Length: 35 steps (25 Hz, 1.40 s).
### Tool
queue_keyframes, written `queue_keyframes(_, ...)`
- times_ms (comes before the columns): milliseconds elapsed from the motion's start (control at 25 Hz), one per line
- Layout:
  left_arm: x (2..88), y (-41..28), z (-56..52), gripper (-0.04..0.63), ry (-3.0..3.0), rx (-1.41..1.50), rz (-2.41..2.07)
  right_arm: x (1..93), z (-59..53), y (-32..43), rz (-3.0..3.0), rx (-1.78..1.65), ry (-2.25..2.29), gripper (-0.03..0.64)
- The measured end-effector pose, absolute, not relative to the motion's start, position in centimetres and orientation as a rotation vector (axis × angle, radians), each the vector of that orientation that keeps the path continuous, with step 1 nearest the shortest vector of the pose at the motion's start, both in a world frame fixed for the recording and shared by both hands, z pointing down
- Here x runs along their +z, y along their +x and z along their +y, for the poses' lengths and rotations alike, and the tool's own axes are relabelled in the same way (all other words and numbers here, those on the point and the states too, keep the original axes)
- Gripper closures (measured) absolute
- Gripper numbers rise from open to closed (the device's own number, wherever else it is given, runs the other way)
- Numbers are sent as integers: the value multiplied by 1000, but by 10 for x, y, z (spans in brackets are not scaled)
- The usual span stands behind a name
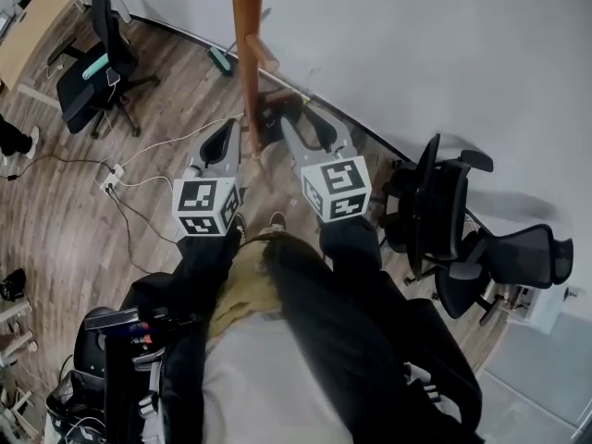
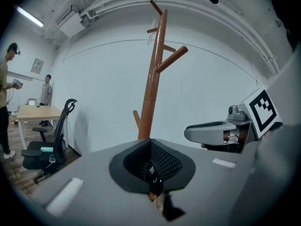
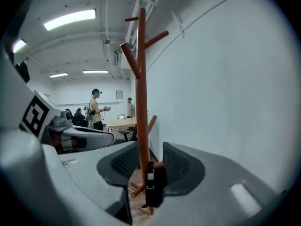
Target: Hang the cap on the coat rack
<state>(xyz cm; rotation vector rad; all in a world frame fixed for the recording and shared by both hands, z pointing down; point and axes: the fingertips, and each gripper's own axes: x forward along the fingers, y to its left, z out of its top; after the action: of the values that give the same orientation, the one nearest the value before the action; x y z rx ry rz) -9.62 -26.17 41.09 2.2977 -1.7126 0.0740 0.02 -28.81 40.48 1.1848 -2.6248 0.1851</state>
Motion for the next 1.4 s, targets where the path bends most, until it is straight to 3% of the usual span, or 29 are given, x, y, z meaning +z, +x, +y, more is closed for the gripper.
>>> queue_keyframes(360,382,-88,-268,594,2395,54,-1698,372,-282,-3,-2688,78,1273,615)
queue_keyframes(1400,371,-74,-271,594,2479,49,-1648,352,-274,-1,-2731,28,1359,620)
